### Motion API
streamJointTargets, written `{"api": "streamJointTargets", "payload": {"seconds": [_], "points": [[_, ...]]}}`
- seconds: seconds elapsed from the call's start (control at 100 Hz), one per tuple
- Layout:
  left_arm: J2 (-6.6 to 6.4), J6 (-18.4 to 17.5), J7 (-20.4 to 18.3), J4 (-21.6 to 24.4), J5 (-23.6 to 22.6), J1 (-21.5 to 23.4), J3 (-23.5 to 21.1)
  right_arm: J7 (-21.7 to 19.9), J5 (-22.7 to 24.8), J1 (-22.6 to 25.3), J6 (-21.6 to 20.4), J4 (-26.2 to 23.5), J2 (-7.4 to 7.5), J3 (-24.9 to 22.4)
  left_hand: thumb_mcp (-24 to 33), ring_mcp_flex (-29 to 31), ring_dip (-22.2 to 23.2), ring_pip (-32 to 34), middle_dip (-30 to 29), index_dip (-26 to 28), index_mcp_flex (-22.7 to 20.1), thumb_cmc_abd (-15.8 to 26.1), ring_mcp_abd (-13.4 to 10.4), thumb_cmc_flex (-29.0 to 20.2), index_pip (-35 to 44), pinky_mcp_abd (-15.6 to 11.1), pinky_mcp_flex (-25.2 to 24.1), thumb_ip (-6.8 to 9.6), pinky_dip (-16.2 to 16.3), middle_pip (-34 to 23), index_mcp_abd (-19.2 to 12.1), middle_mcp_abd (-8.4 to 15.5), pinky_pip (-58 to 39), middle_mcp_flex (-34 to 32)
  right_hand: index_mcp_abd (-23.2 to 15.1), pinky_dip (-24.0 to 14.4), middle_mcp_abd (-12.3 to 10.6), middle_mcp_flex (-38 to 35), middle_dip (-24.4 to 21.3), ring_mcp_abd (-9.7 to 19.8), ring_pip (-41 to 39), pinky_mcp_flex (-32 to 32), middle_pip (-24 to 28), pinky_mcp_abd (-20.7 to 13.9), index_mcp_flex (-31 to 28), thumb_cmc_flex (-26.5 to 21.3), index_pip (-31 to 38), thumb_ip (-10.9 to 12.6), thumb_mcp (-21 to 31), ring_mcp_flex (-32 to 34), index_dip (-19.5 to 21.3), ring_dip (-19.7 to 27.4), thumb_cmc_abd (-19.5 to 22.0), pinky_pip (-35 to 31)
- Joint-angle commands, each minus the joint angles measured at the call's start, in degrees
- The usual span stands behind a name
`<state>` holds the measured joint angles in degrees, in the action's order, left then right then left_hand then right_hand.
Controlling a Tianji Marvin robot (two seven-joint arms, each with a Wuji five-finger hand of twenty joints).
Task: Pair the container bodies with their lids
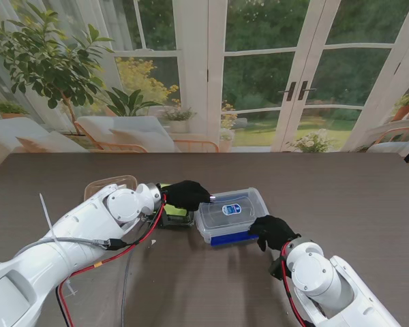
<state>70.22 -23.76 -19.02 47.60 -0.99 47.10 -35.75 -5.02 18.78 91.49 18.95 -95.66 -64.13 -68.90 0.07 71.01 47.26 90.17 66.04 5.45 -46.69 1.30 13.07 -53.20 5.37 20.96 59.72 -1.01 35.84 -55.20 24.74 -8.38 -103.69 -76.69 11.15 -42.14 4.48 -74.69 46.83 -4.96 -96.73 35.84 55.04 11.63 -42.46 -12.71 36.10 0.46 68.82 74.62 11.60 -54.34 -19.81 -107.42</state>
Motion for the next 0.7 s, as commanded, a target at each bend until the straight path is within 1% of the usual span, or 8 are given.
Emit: {"api": "streamJointTargets", "payload": {"seconds": [0.0, 0.17, 0.45, 0.49, 0.58, 0.69], "points": [[-0.12, 0.0, -1.3, 0.8, -0.1, 0.3, -0.2, -0.6, 0.3, -0.2, 0.4, 0.2, -0.26, 0.0, -0.8, 1.8, -0.7, 1.7, -0.1, 0.3, -1.0, 2.9, -2.5, 1.2, 0.1, -2.6, 1.9, 0.43, -0.3, -1.5, -0.4, -1.4, -13.1, -1.1, -0.4, 0.5, 4.8, -5.6, 0.1, 1.4, -2.4, 32.4, -0.3, 0.0, 3.6, 0.8, -2.2, -1.3, -0.5, 0.4, -0.7, -0.5, -0.2, -11.5], [-0.5, 0.2, -1.6, 1.8, 0.0, 0.7, -0.3, -0.6, 0.3, -0.8, 1.0, 0.6, -0.31, 0.1, -0.8, 1.8, -0.7, 1.7, -0.1, 0.3, -1.1, 3.0, -2.5, 1.2, 0.1, -2.6, 1.9, 0.43, -0.3, -1.5, -0.5, -1.4, -13.0, -1.1, -0.5, 0.6, 4.8, -5.5, 0.1, 1.4, -2.4, 32.4, -0.3, 0.0, 4.2, 0.9, -2.4, -1.3, -0.6, 0.4, -0.8, -0.4, -0.1, -11.3], [-0.61, -0.1, -2.2, 1.9, 0.3, 0.7, -0.2, -0.8, 0.6, -1.3, 1.9, 0.7, -0.28, 0.2, -0.8, 1.8, -0.7, 1.7, -0.2, 0.3, -1.2, 3.0, -2.5, 1.2, 0.1, -2.6, 1.9, 0.44, -0.3, -1.6, -0.4, -1.4, -13.0, -1.1, -0.5, 0.6, 4.8, -5.3, 0.1, 1.6, -2.3, 32.4, -0.3, 0.1, 5.0, 0.9, -2.7, -1.3, -0.7, 0.4, -0.9, -0.4, -0.1, -11.3], [-0.53, -0.3, -2.2, 1.6, 0.4, 0.6, -0.1, -0.8, 0.6, -1.3, 2.1, 0.7, -0.27, 0.2, -0.8, 1.8, -0.7, 1.7, -0.2, 0.3, -1.2, 3.0, -2.5, 1.2, 0.1, -2.6, 1.9, 0.44, -0.3, -1.5, -0.5, -1.4, -12.9, -1.0, -0.5, 0.6, 4.8, -5.3, 0.1, 1.3, -2.3, 32.4, -0.3, 0.1, 5.1, 0.9, -2.7, -1.3, -0.7, 0.4, -0.9, -0.4, -0.1, -11.3], [-0.26, -0.6, -1.4, 1.2, 0.2, 0.6, -0.2, -0.9, 0.6, -1.3, 2.4, 0.6, -0.27, 0.2, -0.8, 1.8, -0.7, 1.7, -0.2, 0.2, -0.1, 2.9, -2.5, 1.2, -0.4, -2.6, 1.9, 0.48, -0.3, -1.5, -0.1, -1.4, -12.9, -1.0, -0.5, 0.6, 4.8, -5.3, 0.1, 1.5, -2.3, 32.4, -0.3, 0.1, 5.1, 0.9, -2.7, -1.3, -0.7, 0.4, -0.9, -0.4, -0.1, -11.3], [0.01, -0.2, 0.7, 1.2, -0.9, 0.9, -0.8, -1.0, 0.6, -1.3, 2.4, 0.6, -0.24, 0.2, -0.8, 1.8, -0.7, 1.6, -0.3, -0.3, 3.4, 2.6, -2.5, 1.0, -1.8, -2.6, 1.9, 0.44, -0.4, -1.2, 0.1, -1.4, -12.8, -1.0, -0.5, 0.6, 4.7, -5.2, 0.1, 1.6, -2.3, 32.4, -0.3, 0.1, 5.1, 1.0, -2.7, -1.3, -0.8, 0.4, -0.8, -0.4, 0.0, -11.3]]}}
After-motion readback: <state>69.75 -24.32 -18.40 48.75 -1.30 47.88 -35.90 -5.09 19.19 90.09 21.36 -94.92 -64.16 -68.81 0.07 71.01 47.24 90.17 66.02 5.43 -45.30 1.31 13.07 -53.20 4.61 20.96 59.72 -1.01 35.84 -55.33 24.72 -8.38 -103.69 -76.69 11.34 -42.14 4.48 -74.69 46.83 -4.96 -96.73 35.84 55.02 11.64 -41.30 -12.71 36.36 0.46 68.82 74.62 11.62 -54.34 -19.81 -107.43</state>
